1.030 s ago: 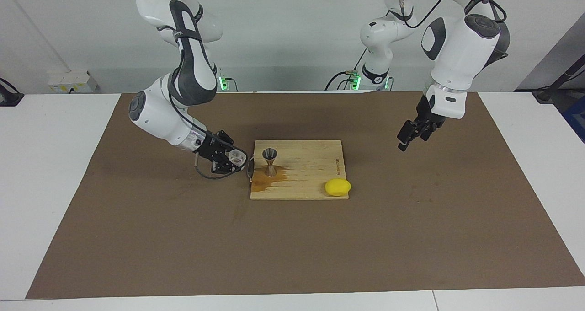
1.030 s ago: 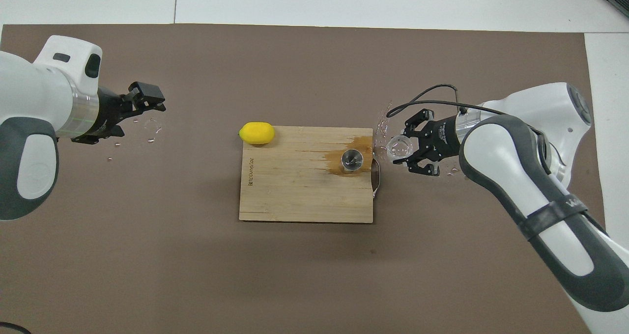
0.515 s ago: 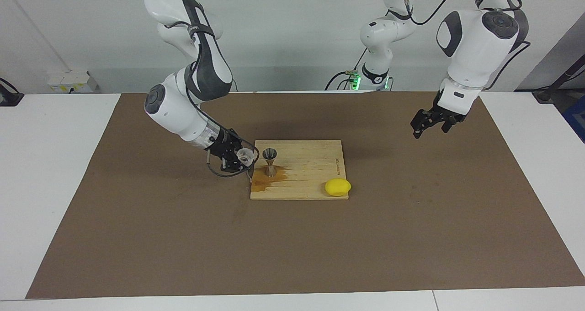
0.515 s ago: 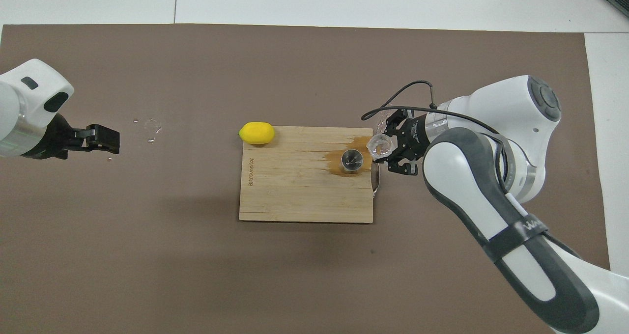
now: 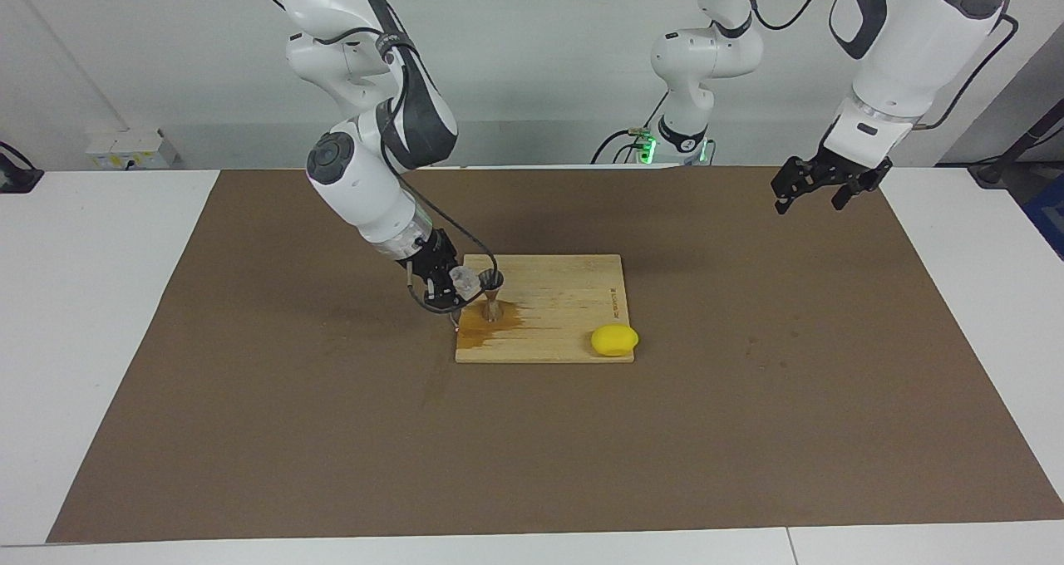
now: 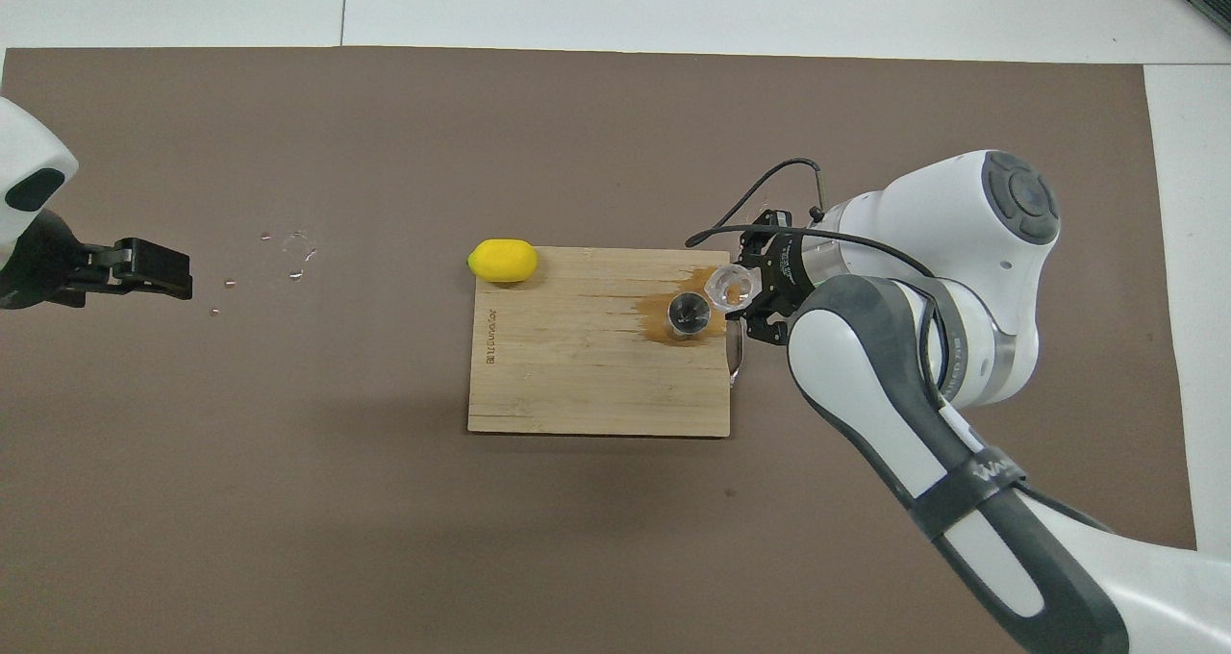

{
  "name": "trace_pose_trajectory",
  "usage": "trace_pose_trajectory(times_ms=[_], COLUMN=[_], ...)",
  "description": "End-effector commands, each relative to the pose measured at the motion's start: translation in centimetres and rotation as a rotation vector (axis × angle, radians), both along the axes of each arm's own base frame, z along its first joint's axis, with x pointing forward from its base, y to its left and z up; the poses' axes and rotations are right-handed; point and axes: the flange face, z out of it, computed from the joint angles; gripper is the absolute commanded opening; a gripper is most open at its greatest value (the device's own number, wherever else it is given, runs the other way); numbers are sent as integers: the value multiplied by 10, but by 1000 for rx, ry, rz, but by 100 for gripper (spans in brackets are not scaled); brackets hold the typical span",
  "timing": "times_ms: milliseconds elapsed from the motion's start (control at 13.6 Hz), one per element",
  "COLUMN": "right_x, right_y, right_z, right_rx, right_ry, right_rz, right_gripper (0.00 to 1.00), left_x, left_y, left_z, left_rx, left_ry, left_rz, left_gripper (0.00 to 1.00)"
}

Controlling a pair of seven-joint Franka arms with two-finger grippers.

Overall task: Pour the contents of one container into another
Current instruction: 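Move the clear glass above the metal cup with the right gripper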

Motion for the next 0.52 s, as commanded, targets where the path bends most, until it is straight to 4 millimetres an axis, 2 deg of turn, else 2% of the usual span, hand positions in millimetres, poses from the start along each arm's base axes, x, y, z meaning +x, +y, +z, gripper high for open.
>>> trace_pose_trajectory(times_ms=[0, 74, 294, 441], right_x=[-3, -7, -11, -16], right_y=[5, 14, 21, 36], right_z=[15, 16, 23, 26], right_rx=[-57, -78, -149, -183], right_ry=[-41, -52, -88, -112], right_rz=[6, 33, 72, 116], right_gripper=[13, 14, 14, 14], left_x=[-5, -7, -7, -10], left_y=[0, 2, -1, 1], left_z=[30, 34, 34, 36], left_rx=[-17, -15, 24, 20], left_ry=[26, 41, 63, 82], left_rz=[-6, -5, -45, -45], left_gripper=[100, 100, 100, 100])
